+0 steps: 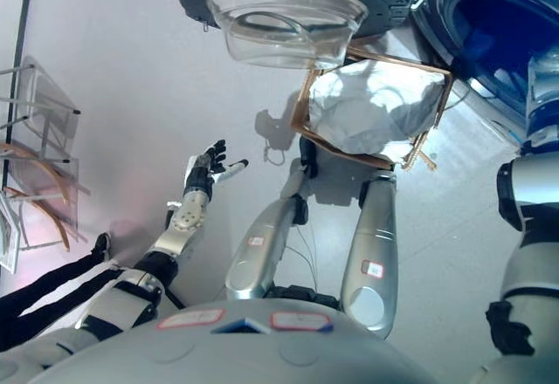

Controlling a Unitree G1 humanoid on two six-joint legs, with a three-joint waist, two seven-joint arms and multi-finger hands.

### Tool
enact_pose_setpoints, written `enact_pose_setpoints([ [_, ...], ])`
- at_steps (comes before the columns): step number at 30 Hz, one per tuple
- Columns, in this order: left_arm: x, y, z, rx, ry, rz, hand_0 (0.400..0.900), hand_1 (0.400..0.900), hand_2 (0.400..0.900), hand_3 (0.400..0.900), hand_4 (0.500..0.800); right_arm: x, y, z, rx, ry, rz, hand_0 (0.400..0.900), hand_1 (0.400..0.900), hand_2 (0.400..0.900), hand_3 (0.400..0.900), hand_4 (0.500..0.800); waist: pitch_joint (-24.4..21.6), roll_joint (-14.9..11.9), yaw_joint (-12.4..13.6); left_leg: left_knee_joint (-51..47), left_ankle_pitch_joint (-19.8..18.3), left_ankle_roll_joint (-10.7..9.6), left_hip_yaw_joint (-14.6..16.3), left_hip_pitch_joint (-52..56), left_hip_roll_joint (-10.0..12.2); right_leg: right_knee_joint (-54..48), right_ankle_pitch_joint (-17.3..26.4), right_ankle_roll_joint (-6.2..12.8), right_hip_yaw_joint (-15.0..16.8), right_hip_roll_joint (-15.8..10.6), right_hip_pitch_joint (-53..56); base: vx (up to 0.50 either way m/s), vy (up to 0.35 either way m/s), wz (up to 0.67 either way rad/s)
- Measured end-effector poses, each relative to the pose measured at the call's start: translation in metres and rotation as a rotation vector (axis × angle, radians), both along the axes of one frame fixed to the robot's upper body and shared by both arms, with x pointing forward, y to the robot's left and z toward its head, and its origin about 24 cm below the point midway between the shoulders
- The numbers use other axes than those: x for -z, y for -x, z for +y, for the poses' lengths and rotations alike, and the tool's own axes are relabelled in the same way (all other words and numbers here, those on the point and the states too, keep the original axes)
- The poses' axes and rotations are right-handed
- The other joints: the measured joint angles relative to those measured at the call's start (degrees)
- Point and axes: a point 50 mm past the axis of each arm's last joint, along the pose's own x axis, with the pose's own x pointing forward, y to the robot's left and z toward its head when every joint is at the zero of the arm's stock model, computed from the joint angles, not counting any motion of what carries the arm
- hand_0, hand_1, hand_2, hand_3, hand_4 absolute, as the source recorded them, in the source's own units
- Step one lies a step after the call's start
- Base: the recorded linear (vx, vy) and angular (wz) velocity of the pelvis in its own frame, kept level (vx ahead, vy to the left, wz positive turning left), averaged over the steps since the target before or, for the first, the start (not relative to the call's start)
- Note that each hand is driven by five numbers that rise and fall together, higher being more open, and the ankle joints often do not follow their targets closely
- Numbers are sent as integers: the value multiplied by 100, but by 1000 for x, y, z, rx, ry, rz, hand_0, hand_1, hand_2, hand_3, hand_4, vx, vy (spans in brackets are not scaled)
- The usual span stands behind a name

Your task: Put the clothes in the basket into the washing machine.

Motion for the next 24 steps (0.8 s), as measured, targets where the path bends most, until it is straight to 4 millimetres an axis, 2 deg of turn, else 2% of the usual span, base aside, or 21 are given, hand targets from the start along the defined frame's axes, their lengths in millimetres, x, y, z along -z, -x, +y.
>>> enact_pose_setpoints([
  [4, 2, 1, 5, -2, -3, 15, 900, 900, 900, 900, 800, 6, -7, 10, -103, 119, 148, 900, 900, 900, 900, 800, 23, -28, -61, 13, 1, -1, 5, 76, 9, -1, 34, 58, 7, 8, 72, -53, -6, -2],
  [11, 7, 6, 10, -8, -11, 45, 900, 900, 900, 900, 800, 12, -9, 16, -192, 12, 123, 900, 900, 900, 900, 800, 60, -77, -10, 18, 13, -13, -12, 162, 17, -13, 29, 58, 5, 15, 149, -44, 4, -2],
  [13, 7, 6, 10, -7, -8, 49, 900, 900, 900, 900, 800, 16, -7, 16, -206, -93, 50, 900, 900, 900, 900, 800, 85, -111, -8, 12, 13, -14, -20, 195, 12, -12, 33, 59, 2, 15, 188, -16, 3, -1],
  [16, 8, 7, 13, -10, -9, 58, 900, 900, 900, 900, 800, 37, -6, 23, -249, -304, -48, 900, 900, 900, 900, 800, 190, -258, -33, 6, 13, -15, -50, 380, 36, -97, 33, 61, -61, 22, 435, -16, 12, -6],
  [18, 10, 9, 15, -11, -11, 71, 900, 900, 900, 900, 800, 53, -9, 34, -277, -435, -105, 900, 900, 900, 900, 800, 245, -337, -95, 9, 9, -14, -60, 491, 64, -174, 32, 59, -133, 31, 619, 0, 0, 0],
  [21, 11, 9, 18, -17, -14, 83, 900, 900, 900, 900, 800, 57, -11, 45, -323, -529, -184, 900, 900, 900, 900, 800, 275, -456, -115, 52, -71, -12, -74, 581, 85, -224, 26, 53, -171, 43, 749, -28, 12, -9],
  [24, 14, 11, 20, -29, -17, 106, 900, 900, 900, 900, 800, 74, -8, 50, -330, -636, -209, 900, 900, 900, 900, 800, 286, -489, -110, 118, -122, 0, -74, 602, 90, -303, 46, 18, -171, 51, 836, -17, 8, -14],
])
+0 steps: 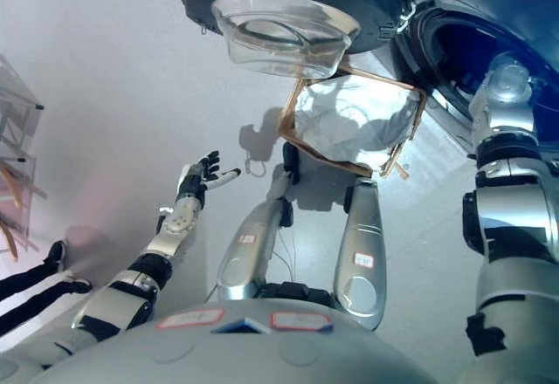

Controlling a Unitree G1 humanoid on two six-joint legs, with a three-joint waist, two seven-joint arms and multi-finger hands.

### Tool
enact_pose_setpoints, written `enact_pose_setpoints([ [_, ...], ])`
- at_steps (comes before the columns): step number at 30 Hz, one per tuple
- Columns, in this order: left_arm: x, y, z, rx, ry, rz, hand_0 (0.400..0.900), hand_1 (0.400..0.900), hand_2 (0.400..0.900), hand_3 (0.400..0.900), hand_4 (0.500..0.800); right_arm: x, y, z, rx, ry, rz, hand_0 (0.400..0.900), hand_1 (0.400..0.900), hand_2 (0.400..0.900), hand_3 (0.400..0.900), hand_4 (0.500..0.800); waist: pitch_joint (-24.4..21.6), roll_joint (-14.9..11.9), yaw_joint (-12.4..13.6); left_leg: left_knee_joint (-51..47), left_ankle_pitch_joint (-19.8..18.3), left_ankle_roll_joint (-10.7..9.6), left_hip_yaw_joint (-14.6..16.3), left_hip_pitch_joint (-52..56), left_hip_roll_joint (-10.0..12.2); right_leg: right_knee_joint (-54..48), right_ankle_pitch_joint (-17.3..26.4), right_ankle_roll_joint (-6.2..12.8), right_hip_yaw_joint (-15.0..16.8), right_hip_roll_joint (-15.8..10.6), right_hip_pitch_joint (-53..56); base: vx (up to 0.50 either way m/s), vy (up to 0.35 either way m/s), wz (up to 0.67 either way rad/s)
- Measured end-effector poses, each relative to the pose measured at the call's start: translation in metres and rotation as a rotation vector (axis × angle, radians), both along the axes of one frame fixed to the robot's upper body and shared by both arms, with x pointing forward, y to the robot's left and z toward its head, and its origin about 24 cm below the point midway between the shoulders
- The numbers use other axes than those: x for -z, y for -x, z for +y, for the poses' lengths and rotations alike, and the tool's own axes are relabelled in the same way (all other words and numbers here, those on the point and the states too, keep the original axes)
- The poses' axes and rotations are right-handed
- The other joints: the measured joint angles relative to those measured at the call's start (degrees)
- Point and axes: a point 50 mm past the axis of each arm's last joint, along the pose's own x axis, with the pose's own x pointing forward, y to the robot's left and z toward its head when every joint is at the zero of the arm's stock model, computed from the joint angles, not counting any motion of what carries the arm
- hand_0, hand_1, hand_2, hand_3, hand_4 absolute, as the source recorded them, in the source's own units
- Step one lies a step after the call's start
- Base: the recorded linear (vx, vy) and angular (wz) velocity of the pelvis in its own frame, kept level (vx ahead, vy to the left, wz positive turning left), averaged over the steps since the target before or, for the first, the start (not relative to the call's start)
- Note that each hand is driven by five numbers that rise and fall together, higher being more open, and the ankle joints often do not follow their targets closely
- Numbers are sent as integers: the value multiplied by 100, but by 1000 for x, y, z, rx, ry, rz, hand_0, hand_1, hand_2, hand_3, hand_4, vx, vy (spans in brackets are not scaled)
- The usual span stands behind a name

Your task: Put the clothes in the basket into the washing machine.

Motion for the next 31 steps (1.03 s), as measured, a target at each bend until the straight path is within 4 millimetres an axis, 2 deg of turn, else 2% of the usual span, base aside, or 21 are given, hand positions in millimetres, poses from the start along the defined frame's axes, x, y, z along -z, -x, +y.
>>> enact_pose_setpoints([
  [4, 5, 6, 9, -42, -7, 33, 900, 900, 900, 900, 800, 32, 7, 13, -12, -144, -3, 900, 900, 900, 900, 800, -14, -109, -28, 13, -78, 24, 60, 195, 14, -129, 10, -9, 25, 16, 242, 14, 13, -11],
  [8, 10, 12, 16, -76, -11, 79, 900, 900, 900, 900, 800, 72, 20, 31, -21, -263, 29, 900, 900, 900, 900, 800, -36, -326, -80, 27, -186, 23, 90, 486, 45, -319, 15, -13, 33, 54, 611, 56, 33, -7],
  [11, 14, 16, 17, -80, -7, 112, 900, 900, 900, 900, 800, 98, 37, 36, -14, -321, 49, 900, 900, 900, 900, 800, -56, -444, -94, -7, -238, 15, 76, 773, 78, -484, 48, 42, -4, 81, 978, 68, 30, -2],
  [15, 21, 27, 25, -102, -34, 173, 900, 900, 900, 900, 800, 138, 63, 54, -26, -393, 133, 900, 900, 900, 900, 800, -182, -651, -100, -16, -359, -2, 88, 1191, 132, -713, 44, 44, -12, 132, 1472, 57, 46, -6],
  [18, 28, 39, 30, -109, -58, 226, 900, 900, 900, 900, 800, 169, 89, 63, -2, -440, 217, 900, 900, 900, 900, 800, -394, -803, -112, -18, -470, -5, 122, 1399, 141, -864, 30, 25, 3, 138, 1731, 60, 50, -11],
  [22, 37, 60, 35, -143, -66, 301, 900, 900, 900, 900, 800, 199, 122, 67, 45, -475, 307, 900, 900, 900, 900, 800, -588, -937, -174, -106, -528, 44, 156, 1794, 134, -1197, 79, -10, 21, 144, 2230, 76, 42, -15],
  [26, 50, 92, 41, -158, -91, 413, 900, 900, 900, 900, 800, 240, 172, 67, 134, -482, 516, 900, 900, 900, 900, 800, -1088, -1070, -250, -213, -644, 71, 219, 2171, 132, -1618, 137, 15, 43, 153, 2709, 77, 43, -14],
  [31, 57, 113, 42, -145, -115, 492, 900, 900, 900, 900, 800, 277, 233, 72, 229, -506, 790, 900, 900, 900, 900, 800, -1344, -1107, -367, -368, -745, 88, 318, 2713, 126, -2022, 213, 96, 100, 155, 3325, 94, 36, -9],
])
